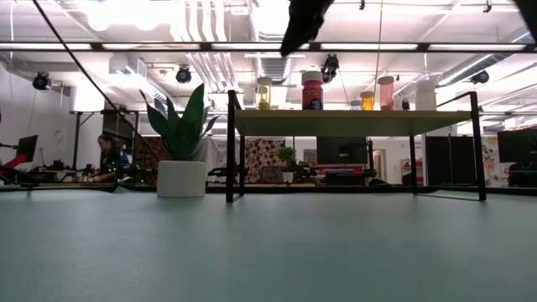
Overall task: Pick and place medicine bottles onto shelf by color
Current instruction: Put the light pink pill bottle on the shelf
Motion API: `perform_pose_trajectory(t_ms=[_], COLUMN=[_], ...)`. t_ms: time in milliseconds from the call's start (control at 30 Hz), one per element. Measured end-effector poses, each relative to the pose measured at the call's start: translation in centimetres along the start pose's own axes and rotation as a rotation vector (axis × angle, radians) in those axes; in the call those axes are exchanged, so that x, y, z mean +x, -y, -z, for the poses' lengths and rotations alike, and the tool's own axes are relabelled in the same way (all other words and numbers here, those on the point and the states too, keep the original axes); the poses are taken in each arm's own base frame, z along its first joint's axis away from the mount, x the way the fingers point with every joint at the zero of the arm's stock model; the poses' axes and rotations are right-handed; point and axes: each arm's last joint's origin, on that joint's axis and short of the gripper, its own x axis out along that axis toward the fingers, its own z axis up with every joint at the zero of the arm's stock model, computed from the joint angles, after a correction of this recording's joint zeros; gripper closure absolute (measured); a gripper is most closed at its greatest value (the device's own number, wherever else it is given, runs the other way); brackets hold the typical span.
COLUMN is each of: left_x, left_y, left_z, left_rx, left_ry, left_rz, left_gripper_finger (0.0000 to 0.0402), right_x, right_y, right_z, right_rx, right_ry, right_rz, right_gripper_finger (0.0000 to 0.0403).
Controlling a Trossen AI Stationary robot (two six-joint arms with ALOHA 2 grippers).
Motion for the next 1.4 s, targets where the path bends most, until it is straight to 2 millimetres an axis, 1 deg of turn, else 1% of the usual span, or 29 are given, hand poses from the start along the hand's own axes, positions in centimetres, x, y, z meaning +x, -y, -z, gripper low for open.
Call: perform_pose_trajectory(t_ms=[133, 267, 467, 700, 1000, 1267, 1400], left_x=[-0.8, -1.3, -2.0, -2.1, -2.5, -2.5, -2.5], left_y=[-0.3, -0.4, -0.7, -0.7, -0.9, -0.9, -0.9], left_z=[0.4, 0.6, 0.4, 0.6, 0.5, 0.5, 0.6], left_rx=[0.039, 0.069, 0.091, 0.122, 0.140, 0.149, 0.152], left_ry=[0.012, 0.016, 0.028, 0.013, 0.016, 0.015, 0.009], left_rz=[-0.030, -0.036, -0.045, -0.039, -0.041, -0.041, -0.039], left_gripper_finger=[0.0262, 0.0262, 0.0262, 0.0262, 0.0262, 0.0262, 0.0262], right_x=[2.0, 3.9, 6.0, 8.0, 9.1, 9.1, 9.2], right_y=[2.4, 3.8, 4.0, 3.9, 3.7, 3.6, 3.3], right_z=[0.2, 0.6, 0.8, 1.4, 1.8, 1.8, 1.6], right_rx=[0.006, 0.025, 0.027, 0.043, 0.064, 0.074, 0.071], right_ry=[-0.092, -0.121, -0.154, -0.224, -0.261, -0.262, -0.257], right_rz=[-0.029, -0.115, -0.157, -0.180, -0.198, -0.198, -0.200], right_gripper_finger=[0.0187, 0.0177, 0.0177, 0.0177, 0.0177, 0.0177, 0.0177])
